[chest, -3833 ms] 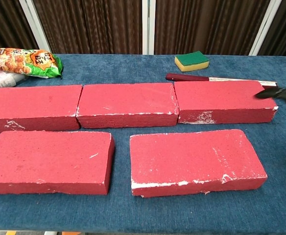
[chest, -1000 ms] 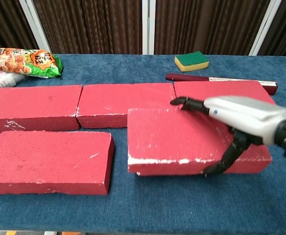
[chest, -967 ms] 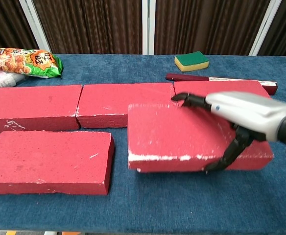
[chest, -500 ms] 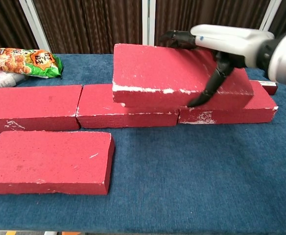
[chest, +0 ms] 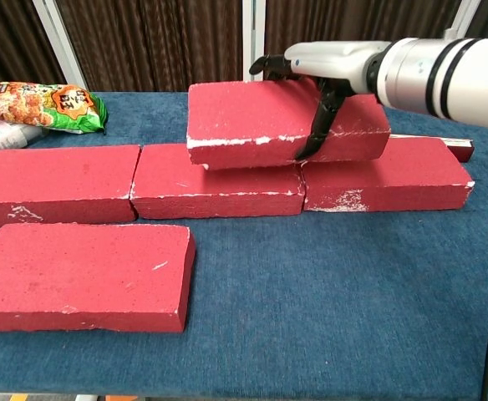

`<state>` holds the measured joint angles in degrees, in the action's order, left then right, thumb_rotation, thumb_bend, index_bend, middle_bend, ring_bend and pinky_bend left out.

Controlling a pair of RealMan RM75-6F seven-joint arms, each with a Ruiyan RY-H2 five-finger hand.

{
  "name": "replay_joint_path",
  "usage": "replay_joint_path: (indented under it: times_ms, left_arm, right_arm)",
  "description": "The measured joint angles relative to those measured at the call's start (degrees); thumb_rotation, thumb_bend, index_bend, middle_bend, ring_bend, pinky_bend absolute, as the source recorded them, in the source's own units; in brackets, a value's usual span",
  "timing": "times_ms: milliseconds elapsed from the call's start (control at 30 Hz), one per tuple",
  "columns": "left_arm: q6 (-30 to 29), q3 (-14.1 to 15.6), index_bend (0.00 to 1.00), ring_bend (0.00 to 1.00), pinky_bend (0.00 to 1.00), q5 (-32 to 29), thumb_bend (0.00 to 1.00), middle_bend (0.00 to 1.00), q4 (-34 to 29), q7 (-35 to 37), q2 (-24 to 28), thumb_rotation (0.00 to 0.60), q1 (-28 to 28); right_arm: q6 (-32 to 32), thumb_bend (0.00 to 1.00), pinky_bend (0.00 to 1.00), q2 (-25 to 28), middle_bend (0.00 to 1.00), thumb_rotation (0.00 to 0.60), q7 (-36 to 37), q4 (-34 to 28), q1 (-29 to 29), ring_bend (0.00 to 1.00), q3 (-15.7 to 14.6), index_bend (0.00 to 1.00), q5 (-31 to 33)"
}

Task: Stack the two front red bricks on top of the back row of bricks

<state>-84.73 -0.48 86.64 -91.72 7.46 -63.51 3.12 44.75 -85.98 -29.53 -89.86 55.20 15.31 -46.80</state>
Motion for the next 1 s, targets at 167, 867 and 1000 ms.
replay_joint_path:
  times_ms: [167, 867, 1000]
  left_arm:
    - [0.1, 0.1, 0.04, 0.0, 0.0, 0.1, 0.0, 0.0, 0.2, 0.2, 0.0, 0.6, 0.0]
    - [0.5, -0.1, 0.04, 0.0, 0.0, -0.3, 0.0, 0.0, 0.1, 0.4, 0.2, 0.6, 0.2]
    - [0.8, -0.1, 0.04, 0.0, 0.0, -0.5, 0.0, 0.0, 0.0, 0.2, 0.2, 0.6, 0.3]
  right_arm:
    - [-0.9, 0.05, 0.05, -1.6, 0.19, 0.6, 2.1, 2.1, 0.8, 0.17, -1.2, 0.0, 1.4]
    - [-2.9, 0.05, 0.05, -3.1, 0.19, 0.6, 5.8, 6.3, 3.5, 0.17, -3.6, 0.0, 3.6]
    - [-3.4, 0.05, 0.05, -3.4, 0.19, 0.6, 6.5, 7.0, 3.9, 0.17, -3.9, 0.0, 3.9]
